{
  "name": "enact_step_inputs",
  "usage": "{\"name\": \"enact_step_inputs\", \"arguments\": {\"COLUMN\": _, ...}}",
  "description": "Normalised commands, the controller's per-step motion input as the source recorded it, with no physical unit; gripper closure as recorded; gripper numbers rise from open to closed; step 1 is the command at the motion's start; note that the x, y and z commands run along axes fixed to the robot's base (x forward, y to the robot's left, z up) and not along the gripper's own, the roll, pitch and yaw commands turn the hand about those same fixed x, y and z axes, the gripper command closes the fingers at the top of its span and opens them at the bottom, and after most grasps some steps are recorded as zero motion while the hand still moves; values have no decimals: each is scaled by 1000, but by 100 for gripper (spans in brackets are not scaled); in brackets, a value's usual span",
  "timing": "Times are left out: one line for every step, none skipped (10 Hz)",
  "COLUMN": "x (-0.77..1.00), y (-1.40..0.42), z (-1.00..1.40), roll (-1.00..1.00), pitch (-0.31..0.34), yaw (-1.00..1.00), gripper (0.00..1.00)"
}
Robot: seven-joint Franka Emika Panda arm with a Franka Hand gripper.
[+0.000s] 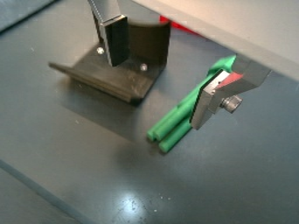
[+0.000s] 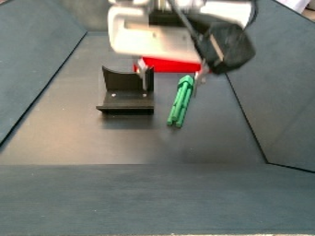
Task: Pick up the 3 prong object. Move up. Place the 3 prong object on the fixture. Regrasp the 3 prong object. Move to above the board. Insert the 3 prong object.
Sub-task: Pick up the 3 prong object.
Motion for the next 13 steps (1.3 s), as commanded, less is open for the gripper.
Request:
{"name": "enact_step_inputs", "arguments": {"x": 0, "y": 23, "z": -86, "roll": -54, "pitch": -131, "yaw": 0, "gripper": 0}}
{"name": "enact_step_inputs", "arguments": {"x": -37, "y": 0, "z": -309, "roll": 11, "pitch": -97, "yaw": 0, "gripper": 0}}
{"name": "enact_step_inputs", "arguments": {"x": -277, "y": -166, "z": -723, "roll": 166, "pitch": -200, "yaw": -80, "gripper": 0}}
{"name": "enact_step_inputs", "arguments": {"x": -277, "y": -169, "z": -443, "roll": 104, "pitch": -181, "yaw": -114, "gripper": 0}}
{"name": "enact_step_inputs", "arguments": {"x": -151, "y": -37, "z": 0, "roll": 7, "pitch": -14, "yaw": -71, "gripper": 0}}
{"name": "enact_step_inputs", "arguments": {"x": -123, "y": 0, "z": -49, "roll": 0, "pitch": -34, "yaw": -63, "gripper": 0}}
{"name": "enact_step_inputs", "arguments": {"x": -131, "y": 0, "z": -409, "roll": 57, "pitch": -116, "yaw": -74, "gripper": 0}}
{"name": "enact_step_inputs", "arguments": {"x": -120, "y": 0, "z": -540, "roll": 37, "pitch": -187, "yaw": -86, "gripper": 0}}
{"name": "enact_step_inputs", "arguments": {"x": -60, "y": 0, "z": -514, "roll": 41, "pitch": -177, "yaw": -97, "gripper": 0}}
{"name": "enact_step_inputs", "arguments": {"x": 0, "y": 23, "z": -214, "roll": 0, "pitch": -64, "yaw": -109, "gripper": 0}}
{"name": "enact_step_inputs", "arguments": {"x": 0, "y": 143, "z": 0, "roll": -100, "pitch": -16, "yaw": -80, "gripper": 0}}
{"name": "enact_step_inputs", "arguments": {"x": 0, "y": 97, "z": 37, "roll": -90, "pitch": -44, "yaw": 0, "gripper": 0}}
{"name": "enact_step_inputs", "arguments": {"x": 0, "y": 66, "z": 0, "roll": -54, "pitch": -24, "yaw": 0, "gripper": 0}}
